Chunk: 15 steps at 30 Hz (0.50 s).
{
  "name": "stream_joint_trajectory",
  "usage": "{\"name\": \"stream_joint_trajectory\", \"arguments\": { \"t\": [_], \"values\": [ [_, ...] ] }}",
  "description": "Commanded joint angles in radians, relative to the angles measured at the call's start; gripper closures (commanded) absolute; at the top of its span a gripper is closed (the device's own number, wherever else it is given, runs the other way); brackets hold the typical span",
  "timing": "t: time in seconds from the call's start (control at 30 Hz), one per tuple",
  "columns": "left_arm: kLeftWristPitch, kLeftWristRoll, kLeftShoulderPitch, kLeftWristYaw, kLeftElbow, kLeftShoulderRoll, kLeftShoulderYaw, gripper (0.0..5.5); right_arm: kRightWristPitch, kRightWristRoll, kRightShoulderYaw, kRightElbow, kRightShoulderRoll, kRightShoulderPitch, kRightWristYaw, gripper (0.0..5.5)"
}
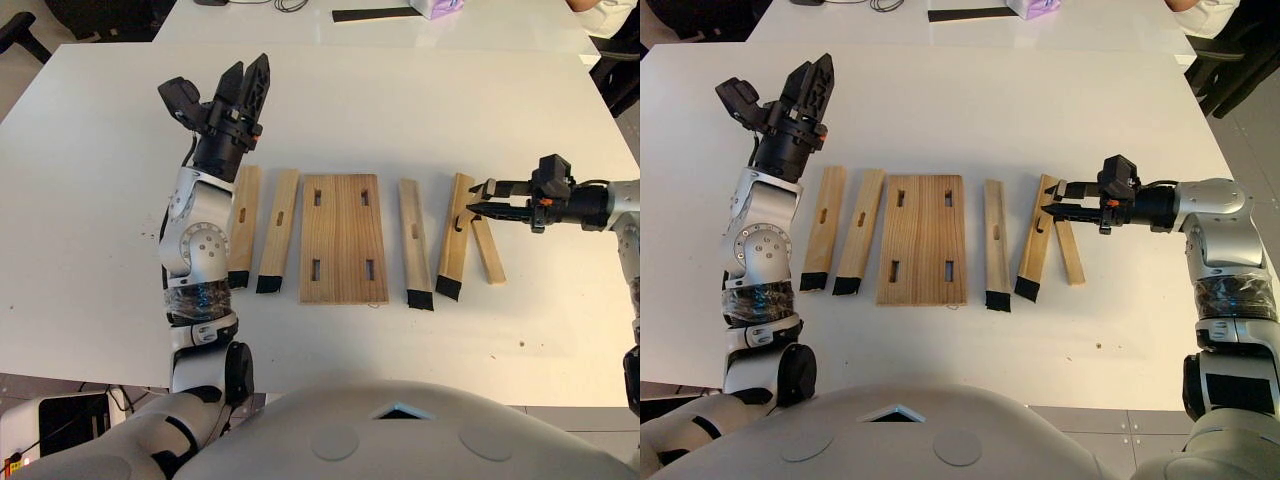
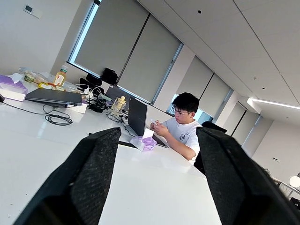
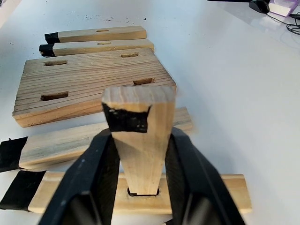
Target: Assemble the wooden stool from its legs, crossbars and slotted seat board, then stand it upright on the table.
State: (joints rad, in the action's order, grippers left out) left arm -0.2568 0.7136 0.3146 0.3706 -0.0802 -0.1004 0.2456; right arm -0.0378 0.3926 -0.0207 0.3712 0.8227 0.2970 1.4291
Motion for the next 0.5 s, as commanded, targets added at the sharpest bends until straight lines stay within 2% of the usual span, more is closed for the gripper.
{"name": "stream_joint_trajectory", "arguments": {
  "t": [0.03, 0.4, 0.43, 0.5],
  "values": [
    [0.003, -0.005, -0.01, -0.003, -0.008, 0.005, -0.001, 2.51, -0.02, -0.115, -0.098, 0.096, -0.013, -0.083, 0.006, 4.22],
    [0.011, -0.011, 0.009, 0.003, 0.021, -0.001, 0.002, 2.51, 0.012, -0.104, -0.087, 0.135, -0.049, -0.059, -0.035, 4.22],
    [0.013, -0.012, 0.007, 0.004, 0.021, -0.002, 0.001, 2.51, 0.004, -0.088, -0.069, 0.134, -0.059, -0.05, -0.048, 3.85],
    [0.019, -0.018, -0.001, 0.011, 0.016, -0.005, -0.002, 2.51, -0.034, -0.044, -0.03, 0.122, -0.067, -0.028, -0.058, 3.56]
  ]
}}
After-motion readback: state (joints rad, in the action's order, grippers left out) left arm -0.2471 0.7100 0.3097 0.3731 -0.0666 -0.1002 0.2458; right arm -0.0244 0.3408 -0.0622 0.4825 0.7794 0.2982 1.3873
